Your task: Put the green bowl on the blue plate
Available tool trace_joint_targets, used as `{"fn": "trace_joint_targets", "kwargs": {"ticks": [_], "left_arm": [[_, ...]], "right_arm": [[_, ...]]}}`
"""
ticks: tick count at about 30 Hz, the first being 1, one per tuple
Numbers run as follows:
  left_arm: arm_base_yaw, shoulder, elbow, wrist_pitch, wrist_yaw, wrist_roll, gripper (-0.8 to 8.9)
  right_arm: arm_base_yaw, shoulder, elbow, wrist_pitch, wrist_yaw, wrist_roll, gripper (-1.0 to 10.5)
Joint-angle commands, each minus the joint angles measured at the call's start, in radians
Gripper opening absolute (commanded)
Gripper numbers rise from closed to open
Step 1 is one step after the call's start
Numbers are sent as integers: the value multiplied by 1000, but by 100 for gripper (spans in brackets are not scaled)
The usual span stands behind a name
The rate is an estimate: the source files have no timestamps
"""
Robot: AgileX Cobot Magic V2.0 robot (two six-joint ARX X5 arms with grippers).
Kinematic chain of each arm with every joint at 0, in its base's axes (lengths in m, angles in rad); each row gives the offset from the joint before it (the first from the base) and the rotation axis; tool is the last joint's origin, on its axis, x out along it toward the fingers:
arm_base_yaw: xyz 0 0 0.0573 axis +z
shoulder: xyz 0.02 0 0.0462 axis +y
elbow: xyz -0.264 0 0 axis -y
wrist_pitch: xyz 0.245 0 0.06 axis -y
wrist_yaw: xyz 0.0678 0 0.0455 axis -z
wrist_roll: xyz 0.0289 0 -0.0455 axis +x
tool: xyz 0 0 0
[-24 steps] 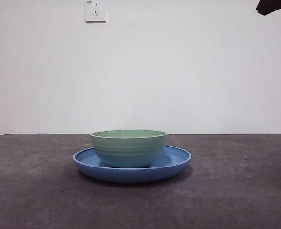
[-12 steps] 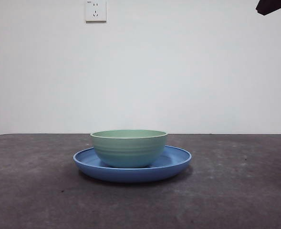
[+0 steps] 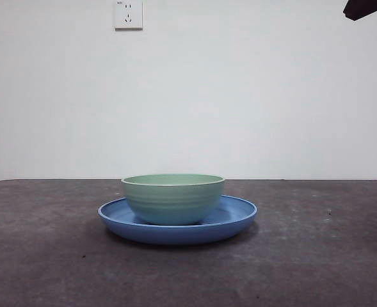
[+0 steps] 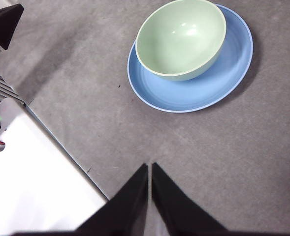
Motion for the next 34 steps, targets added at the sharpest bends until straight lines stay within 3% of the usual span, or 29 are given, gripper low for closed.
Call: {"fn": "trace_joint_targets", "kwargs": {"ticks": [1,8,12,17,25,34], "left_arm": [[1,-2,-20,-7,-2,-3,8],[1,-2,-20,-7,-2,-3,7],[1,-2,-20,-7,-2,-3,7],[1,-2,-20,-7,-2,-3,7],[1,-2,-20,-7,-2,-3,8],[1,-2,-20,-7,-2,-3,8]], "right_arm": [[6,4,10,10,0,-10,7],[6,0,10,8,-2,-10,7],[-39,-48,10,48,40,-84,7],[-136,-166,-66,274,53,-82,7],[-327,-444,-395,657,70,-84,7],[-435,-697,-697,805,283,-48,7]]}}
